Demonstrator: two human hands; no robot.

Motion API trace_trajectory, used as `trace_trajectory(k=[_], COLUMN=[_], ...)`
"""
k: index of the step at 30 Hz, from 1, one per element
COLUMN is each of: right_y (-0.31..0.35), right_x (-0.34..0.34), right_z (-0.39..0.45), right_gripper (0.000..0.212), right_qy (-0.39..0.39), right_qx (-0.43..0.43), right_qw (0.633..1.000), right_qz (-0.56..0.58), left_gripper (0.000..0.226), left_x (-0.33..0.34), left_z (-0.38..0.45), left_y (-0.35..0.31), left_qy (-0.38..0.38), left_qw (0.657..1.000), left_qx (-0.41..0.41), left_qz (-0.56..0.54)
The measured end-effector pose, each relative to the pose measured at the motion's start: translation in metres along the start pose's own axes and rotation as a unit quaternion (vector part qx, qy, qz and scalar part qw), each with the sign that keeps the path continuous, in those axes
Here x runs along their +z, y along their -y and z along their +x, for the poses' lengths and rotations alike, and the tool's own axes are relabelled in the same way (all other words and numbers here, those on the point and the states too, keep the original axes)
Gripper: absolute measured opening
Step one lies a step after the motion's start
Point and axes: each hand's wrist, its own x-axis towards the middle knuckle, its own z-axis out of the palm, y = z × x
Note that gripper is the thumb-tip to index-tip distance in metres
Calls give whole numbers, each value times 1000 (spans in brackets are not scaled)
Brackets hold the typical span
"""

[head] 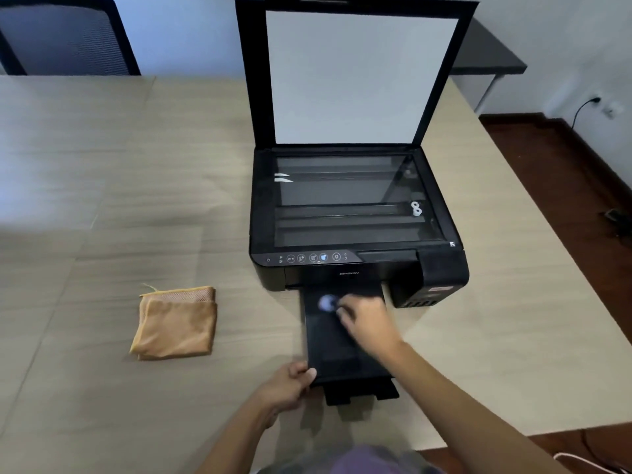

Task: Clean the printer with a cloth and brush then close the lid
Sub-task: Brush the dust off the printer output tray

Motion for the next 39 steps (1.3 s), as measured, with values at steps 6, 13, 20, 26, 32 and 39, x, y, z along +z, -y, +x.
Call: trace_trajectory(k=[6,13,20,26,32,39], right_y=[-5,-28,-25,-27,-44,-49], right_x=[-9,-26,-19,-19,-40,-40], right_z=[17,-20,-62,-84,-80,-64], right_gripper=[19,15,16,17,13,18], right_qy=[-77,-22,72,123,142,92], right_qx=[134,91,68,57,75,79], right_qw=[988,996,995,991,987,990], right_qz=[-17,0,20,-9,-17,-71], left_gripper=[21,24,23,26,22,20], left_x=[3,3,2,0,2,1], left_z=[-1,1,-8,-11,-10,-8], left_y=[-7,-4,-11,-7,-12,-9], left_qy=[-1,-9,-6,4,3,-8], left_qw=[1000,1000,1000,1000,1000,1000], left_qx=[18,27,16,-4,-9,-14], left_qz=[16,3,-5,-5,3,3])
